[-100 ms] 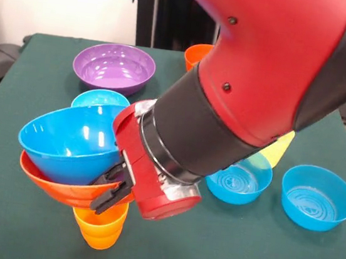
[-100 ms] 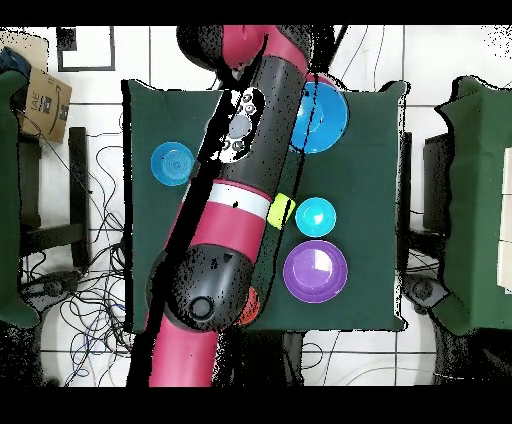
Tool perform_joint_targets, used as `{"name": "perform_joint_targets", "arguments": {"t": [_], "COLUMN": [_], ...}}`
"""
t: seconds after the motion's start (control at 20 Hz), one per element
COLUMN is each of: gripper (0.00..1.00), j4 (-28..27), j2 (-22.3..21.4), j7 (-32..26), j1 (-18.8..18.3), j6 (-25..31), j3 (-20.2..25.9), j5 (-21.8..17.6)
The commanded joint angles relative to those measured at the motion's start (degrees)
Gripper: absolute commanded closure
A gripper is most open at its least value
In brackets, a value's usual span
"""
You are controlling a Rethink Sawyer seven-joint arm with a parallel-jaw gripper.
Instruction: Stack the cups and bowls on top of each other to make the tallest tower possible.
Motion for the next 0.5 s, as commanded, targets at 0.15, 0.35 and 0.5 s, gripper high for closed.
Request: {"name": "perform_joint_targets", "arguments": {"t": [0.15, 0.35, 0.5], "gripper": [1.0, 1.0, 1.0], "j4": [-2.87, -3.64, -3.39], "j2": [1.1, 1.6, 1.72], "j7": [-4.24, -3.97, -3.77], "j1": [1.06, 0.21, 0.41], "j6": [-1.9, -2.04, -2.22], "j3": [0.51, -0.56, -0.44], "j5": [0.41, 1.27, 1.14]}}
